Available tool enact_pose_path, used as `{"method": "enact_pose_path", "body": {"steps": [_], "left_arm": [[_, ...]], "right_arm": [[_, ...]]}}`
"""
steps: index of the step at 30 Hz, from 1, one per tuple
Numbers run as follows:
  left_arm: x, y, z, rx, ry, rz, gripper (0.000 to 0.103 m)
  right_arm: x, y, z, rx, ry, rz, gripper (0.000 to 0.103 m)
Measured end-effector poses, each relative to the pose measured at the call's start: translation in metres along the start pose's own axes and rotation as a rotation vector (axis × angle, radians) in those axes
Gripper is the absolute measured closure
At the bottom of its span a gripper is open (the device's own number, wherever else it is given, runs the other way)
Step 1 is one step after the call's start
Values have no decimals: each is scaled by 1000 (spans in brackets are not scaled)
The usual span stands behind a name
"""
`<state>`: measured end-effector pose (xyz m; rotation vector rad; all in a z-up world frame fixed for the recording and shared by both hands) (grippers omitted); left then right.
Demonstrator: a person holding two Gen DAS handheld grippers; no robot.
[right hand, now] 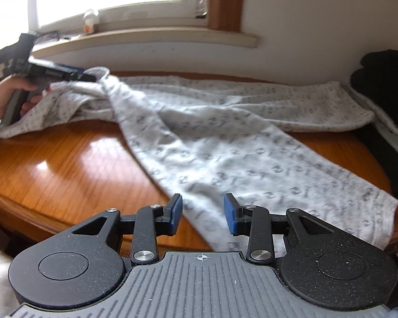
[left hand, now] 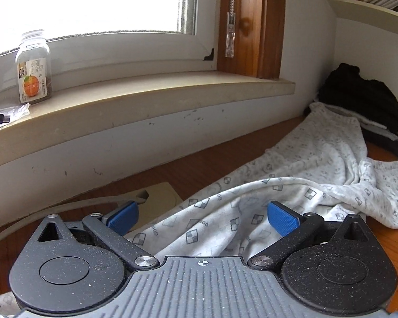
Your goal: Fold clothes
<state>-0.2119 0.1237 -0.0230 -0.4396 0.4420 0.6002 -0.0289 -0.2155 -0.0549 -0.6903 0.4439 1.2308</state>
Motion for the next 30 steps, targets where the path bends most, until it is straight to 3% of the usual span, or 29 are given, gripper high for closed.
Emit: {"method": "enact_pose_path", "body": {"steps": [3, 5, 6, 7, 14, 23, 27, 30], "left_arm": [[-1, 0, 0, 2, -2, -6, 0], [-1, -1, 0, 5, -2, -8, 0], [-1, -1, -1, 5, 0, -9, 0], [-1, -1, -1, 4, 1, -9, 0], [2, 5, -2, -25, 19, -12, 0], [3, 6, -3, -36, 24, -8, 0], [4, 8, -3, -45, 30, -6, 0], [5, 8, -3, -46, 34, -4, 0]], "right_arm": [[4, 2, -3, -5, 8, 12, 68], [5, 0, -4, -5, 2, 23, 80], [6, -3, -5, -9, -1, 20, 97], [7, -7, -5, -13, -1, 10, 98], [9, -64, 32, -56, -69, -141, 101], [68, -145, 126, -156, -134, -295, 101], [100, -155, 129, -113, -71, -259, 99], [101, -149, 112, -92, -50, -216, 98]]}}
Point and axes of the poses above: each gripper's, at about its wrist camera, not at the fingertips, and x roughly the way its jaws point, y to its left, z to its top, the point moved 9 cm from there along x, roughly the way its jaws point, and after that the axes turned 15 degrees about -x, right-handed, at the moved point
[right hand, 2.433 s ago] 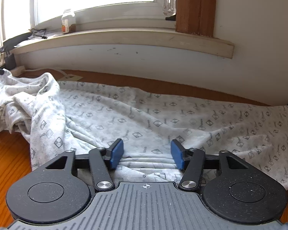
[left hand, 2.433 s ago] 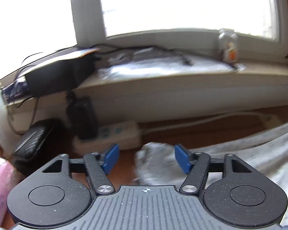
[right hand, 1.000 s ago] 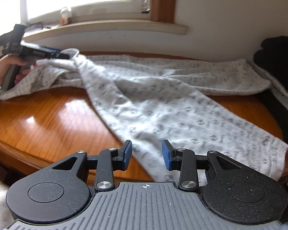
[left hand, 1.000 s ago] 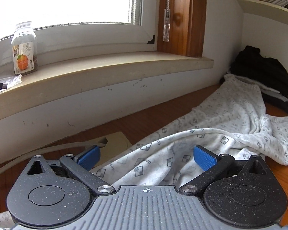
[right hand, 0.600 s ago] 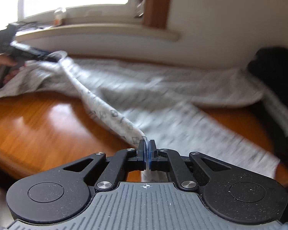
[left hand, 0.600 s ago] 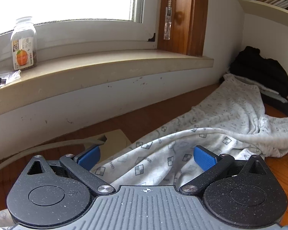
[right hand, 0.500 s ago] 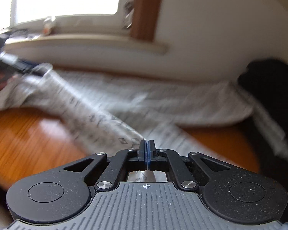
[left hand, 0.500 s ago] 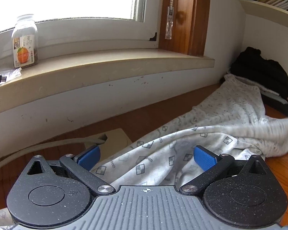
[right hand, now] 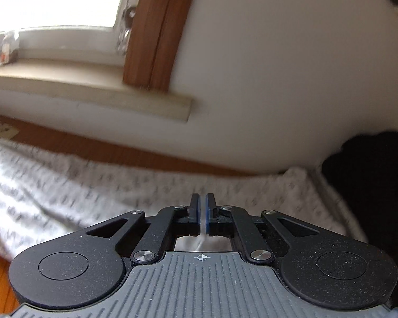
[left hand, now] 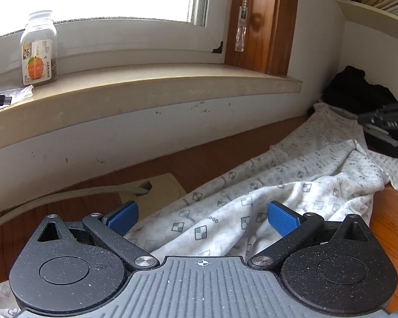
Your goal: Fold clothes
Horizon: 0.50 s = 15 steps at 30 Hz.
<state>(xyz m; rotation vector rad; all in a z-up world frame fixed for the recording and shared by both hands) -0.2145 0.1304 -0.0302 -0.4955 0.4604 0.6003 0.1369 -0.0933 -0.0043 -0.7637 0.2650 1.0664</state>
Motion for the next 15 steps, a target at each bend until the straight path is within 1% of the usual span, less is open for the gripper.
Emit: {"method": "enact_pose_path", "body": {"steps": [1, 2, 7, 9, 12, 15], "left_arm": [[0, 0, 0, 2, 1, 1, 0], [0, 0, 0, 4, 2, 2, 0], [1, -1, -1, 12, 4, 7, 0], [1, -1, -1, 13, 3, 8, 0], [1, -1, -1, 11, 5, 8, 0], [2, 1, -1, 7, 10, 9, 0]], "right_arm": [[-5, 3, -8, 10, 7, 13, 95], [-10, 5, -16, 19, 16, 25, 94], [-31, 18, -60, 74, 75, 66, 75], [-40, 22, -76, 102, 92, 78, 74], [-54, 32, -96, 129, 100, 98, 70], [-69, 39, -108, 155, 95, 115, 66]]}}
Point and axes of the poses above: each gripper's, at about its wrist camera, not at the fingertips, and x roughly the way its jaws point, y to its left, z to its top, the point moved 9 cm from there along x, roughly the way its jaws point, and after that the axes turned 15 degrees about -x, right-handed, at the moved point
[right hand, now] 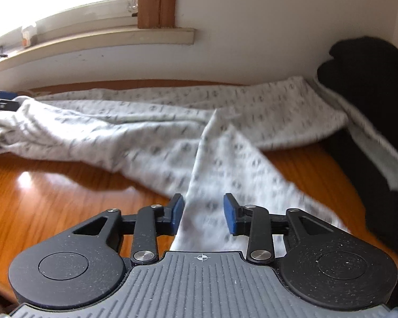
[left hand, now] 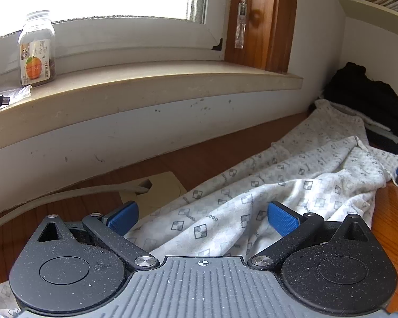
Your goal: Fold clothes
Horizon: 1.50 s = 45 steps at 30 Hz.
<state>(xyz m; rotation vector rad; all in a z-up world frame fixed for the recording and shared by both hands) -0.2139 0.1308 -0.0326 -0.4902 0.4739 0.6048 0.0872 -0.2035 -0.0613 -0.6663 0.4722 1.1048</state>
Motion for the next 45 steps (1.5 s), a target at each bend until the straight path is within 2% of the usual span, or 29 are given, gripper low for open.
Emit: {"method": "enact_pose_path", "body": {"steps": [11, 12, 13, 16, 21, 26, 29, 31, 32, 33, 36, 40, 45], "left_arm": [[0, 1, -1, -4, 5, 4, 0], [1, 1, -1, -4, 6, 4, 0], [1, 1, -1, -5, 6, 4, 0], [1, 2, 0, -14, 7, 1, 0], [-2, 2, 5, -38, -12, 15, 0], [-1, -35, 25, 25, -14, -16, 0], [15, -64, 40, 68, 16, -63, 6], [30, -89, 44, 107, 48, -92, 16], [39, -103, 43, 129, 71, -106, 31], [48, -116, 42, 151, 94, -119, 39], [74, -147, 31, 206, 169, -157, 46], [100, -176, 13, 261, 263, -193, 46], [110, -182, -3, 315, 318, -164, 46]], "right_arm": [[-14, 11, -15, 4, 15, 13, 65], [-16, 11, -16, -1, 9, 19, 74], [-18, 11, -17, -13, 5, 16, 90], [-18, 0, -15, -54, 4, -48, 96], [-26, -55, 1, -38, -62, -210, 96], [-25, -110, 24, -30, -115, -290, 96], [-22, -136, 35, -34, -141, -321, 96], [-18, -150, 41, -36, -154, -334, 96], [-15, -155, 44, -39, -159, -339, 96], [-13, -159, 46, -43, -164, -342, 96], [-6, -168, 54, -61, -177, -350, 97], [3, -174, 64, -92, -190, -356, 97], [7, -175, 73, -114, -205, -357, 97]]}}
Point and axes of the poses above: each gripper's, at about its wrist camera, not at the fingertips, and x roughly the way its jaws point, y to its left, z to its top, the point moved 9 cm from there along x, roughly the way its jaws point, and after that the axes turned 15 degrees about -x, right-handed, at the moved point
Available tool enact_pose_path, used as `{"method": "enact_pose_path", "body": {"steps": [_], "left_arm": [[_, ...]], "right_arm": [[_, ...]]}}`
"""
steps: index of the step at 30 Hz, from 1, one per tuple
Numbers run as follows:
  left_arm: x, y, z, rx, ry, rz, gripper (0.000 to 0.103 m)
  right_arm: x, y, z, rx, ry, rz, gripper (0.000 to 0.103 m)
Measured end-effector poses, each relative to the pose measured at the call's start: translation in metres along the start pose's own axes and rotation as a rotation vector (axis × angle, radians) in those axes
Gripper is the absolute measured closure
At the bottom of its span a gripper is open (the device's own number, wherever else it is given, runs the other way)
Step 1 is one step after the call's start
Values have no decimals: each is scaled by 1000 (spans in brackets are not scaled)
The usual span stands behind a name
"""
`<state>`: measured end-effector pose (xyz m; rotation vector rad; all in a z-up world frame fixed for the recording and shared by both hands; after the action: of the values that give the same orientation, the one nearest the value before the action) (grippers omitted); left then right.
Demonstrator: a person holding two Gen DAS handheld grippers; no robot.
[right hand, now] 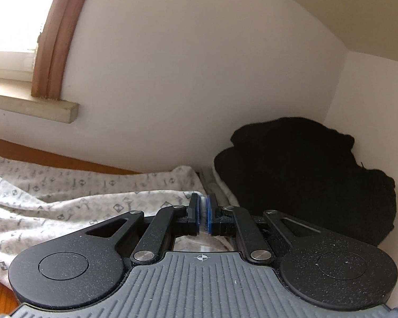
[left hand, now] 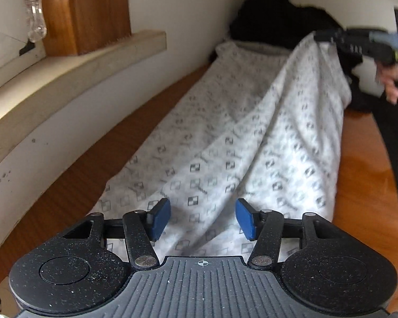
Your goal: Fold clothes
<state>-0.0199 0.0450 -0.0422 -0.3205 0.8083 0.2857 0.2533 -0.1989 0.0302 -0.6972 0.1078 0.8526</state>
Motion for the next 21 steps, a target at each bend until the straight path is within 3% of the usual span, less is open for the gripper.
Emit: {"method": "enact_pose_path", "body": {"steps": [1, 3, 5, 14, 21], "left_arm": [[1, 0, 0, 3, 2, 8, 49], [0, 3, 1, -6, 1, 8, 78], [-4, 6, 3, -19, -11, -1, 98], [-42, 33, 43, -124, -180, -16, 102], [-36, 57, 63, -190, -199, -3, 102]], "right_arm": [[1, -1, 0, 1, -1, 2, 97], [1, -2, 0, 3, -1, 4, 97], [2, -4, -1, 8, 0, 7, 97], [4, -19, 16, 0, -19, 0, 97], [62, -24, 77, -36, 4, 28, 97]]}}
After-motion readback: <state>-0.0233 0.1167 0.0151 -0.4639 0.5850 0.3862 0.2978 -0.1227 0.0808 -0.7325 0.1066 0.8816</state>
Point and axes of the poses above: each gripper's, at about its wrist camera, not at the fingertips, and x roughly the way its jaws point, y to its left, z to its top, the point moved 9 cm from there along x, roughly the way its jaws point, and after that the axes turned 15 degrees about -x, right-handed, at the moved point
